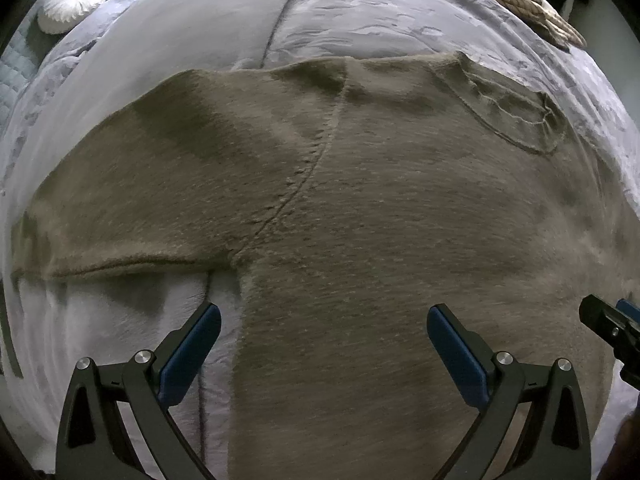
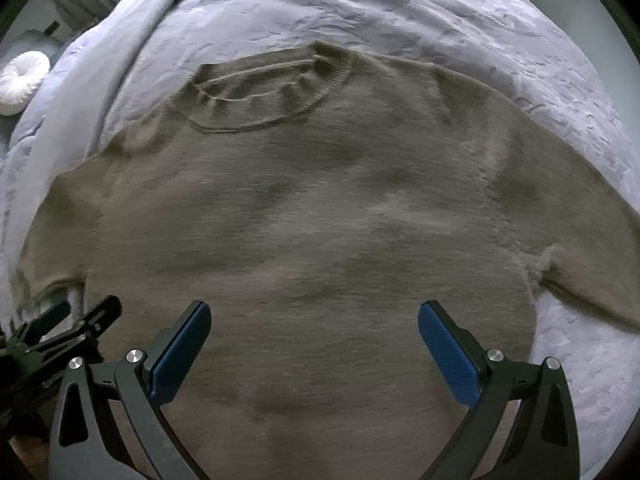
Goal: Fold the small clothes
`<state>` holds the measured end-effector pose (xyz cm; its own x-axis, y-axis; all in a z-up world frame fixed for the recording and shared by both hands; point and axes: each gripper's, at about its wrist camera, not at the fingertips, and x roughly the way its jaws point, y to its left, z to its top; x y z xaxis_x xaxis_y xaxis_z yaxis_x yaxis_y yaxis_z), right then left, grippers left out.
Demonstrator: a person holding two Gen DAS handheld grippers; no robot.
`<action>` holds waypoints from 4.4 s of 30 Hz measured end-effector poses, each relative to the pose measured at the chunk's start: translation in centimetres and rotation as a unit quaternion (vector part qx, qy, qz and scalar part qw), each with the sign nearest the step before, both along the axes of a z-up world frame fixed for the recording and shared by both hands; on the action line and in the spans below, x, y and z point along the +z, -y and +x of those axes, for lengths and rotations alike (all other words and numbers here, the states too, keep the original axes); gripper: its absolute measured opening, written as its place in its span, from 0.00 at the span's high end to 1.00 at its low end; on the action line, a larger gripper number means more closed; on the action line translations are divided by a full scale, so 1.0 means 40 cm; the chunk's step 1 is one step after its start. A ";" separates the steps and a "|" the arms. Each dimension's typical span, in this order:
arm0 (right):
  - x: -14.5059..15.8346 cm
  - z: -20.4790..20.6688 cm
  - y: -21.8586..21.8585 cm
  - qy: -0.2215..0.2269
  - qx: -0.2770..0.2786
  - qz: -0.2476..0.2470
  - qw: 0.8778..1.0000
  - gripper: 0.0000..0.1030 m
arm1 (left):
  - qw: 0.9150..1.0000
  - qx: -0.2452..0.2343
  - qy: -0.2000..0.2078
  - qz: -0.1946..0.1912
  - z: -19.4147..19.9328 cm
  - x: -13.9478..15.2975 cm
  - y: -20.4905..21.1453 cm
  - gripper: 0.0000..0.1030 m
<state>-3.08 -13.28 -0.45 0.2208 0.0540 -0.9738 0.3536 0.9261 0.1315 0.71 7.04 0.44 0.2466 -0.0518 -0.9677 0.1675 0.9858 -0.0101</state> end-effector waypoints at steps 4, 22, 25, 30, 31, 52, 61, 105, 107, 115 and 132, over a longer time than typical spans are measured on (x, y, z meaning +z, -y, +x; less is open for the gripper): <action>0.008 0.013 -0.041 0.013 0.020 0.017 1.000 0.00 | 1.000 0.010 0.002 0.004 0.009 0.002 -0.046 0.00; 0.029 0.081 -0.375 0.020 0.200 0.106 0.974 0.00 | 0.988 0.125 0.033 -0.082 0.055 0.011 -0.402 0.00; 0.030 0.082 -0.416 0.016 0.214 0.112 0.970 0.00 | 0.980 0.161 0.062 -0.094 0.053 0.018 -0.502 0.00; 0.027 0.078 -0.444 0.005 0.216 0.117 0.969 0.00 | 0.961 0.244 0.073 -0.104 0.067 -0.038 -0.673 0.00; 0.025 0.077 -0.447 0.002 0.214 0.118 0.970 0.00 | 0.958 0.258 0.071 -0.108 0.072 -0.052 -0.697 0.00; 0.037 0.051 -0.417 0.014 0.185 0.144 0.972 0.00 | 0.911 0.286 0.143 -0.260 0.136 -0.038 -0.842 0.89; 0.073 0.022 -0.297 0.040 0.134 0.153 0.978 0.00 | 0.915 0.105 0.194 -0.339 0.161 0.169 -0.568 0.89; 0.042 0.258 -0.153 0.111 0.164 -0.164 0.966 0.84 | 0.998 0.004 0.067 -0.001 0.244 -0.098 -0.151 0.09; 0.061 0.222 -0.022 0.141 0.054 -0.050 0.987 0.84 | 0.998 -0.001 0.070 0.002 0.242 -0.101 -0.151 0.09; -0.067 0.026 0.282 0.136 -0.217 0.209 0.944 0.44 | 0.998 -0.011 0.058 -0.001 0.263 -0.121 -0.152 0.06; -0.067 -0.021 0.298 0.112 -0.235 0.208 0.943 0.93 | 0.994 -0.017 0.015 -0.107 0.404 -0.078 -0.182 0.89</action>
